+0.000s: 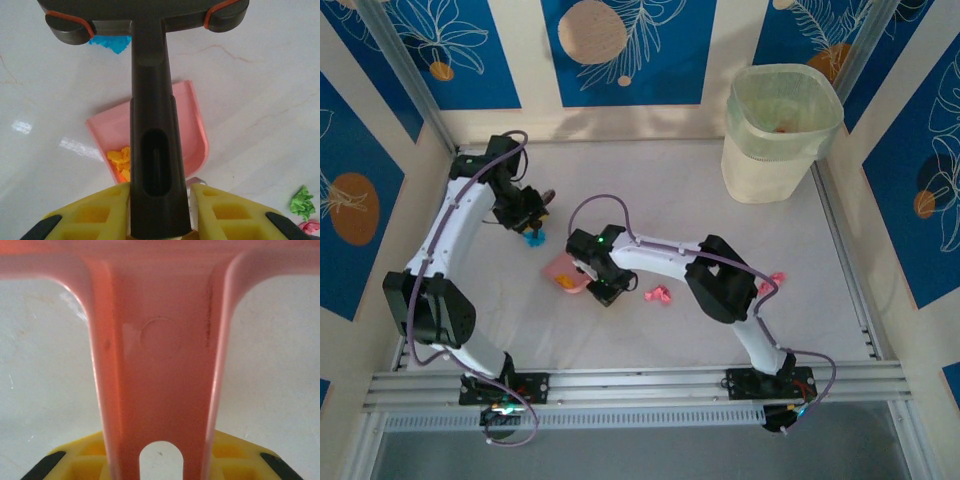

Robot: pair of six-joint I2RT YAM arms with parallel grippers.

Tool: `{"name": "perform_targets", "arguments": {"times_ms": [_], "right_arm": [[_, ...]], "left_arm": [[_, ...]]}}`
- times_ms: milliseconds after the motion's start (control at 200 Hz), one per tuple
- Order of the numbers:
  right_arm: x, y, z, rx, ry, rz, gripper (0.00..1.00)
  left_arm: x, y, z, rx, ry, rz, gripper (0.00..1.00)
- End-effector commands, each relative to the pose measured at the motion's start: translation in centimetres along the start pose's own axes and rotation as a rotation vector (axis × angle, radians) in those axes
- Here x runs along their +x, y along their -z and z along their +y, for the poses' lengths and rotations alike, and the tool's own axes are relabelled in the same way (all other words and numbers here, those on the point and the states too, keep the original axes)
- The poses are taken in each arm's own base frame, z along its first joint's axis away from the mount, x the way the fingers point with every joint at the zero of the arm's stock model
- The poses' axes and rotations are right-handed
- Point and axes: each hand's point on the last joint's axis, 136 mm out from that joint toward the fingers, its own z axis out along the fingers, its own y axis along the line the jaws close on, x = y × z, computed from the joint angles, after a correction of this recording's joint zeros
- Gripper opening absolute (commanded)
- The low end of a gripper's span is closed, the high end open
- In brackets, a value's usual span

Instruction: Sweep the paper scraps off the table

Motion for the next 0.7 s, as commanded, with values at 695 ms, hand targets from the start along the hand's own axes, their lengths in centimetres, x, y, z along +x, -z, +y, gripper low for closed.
{"name": "perform_targets", "arguments": {"times_ms": [695], "right_arm": [[-1.5, -1.0, -1.1, -0.004, -0.099, 0.028, 0.03]], "left_arm": [[8.4, -2.1, -1.8, 0.281, 0.148, 0.286, 0.00]]}}
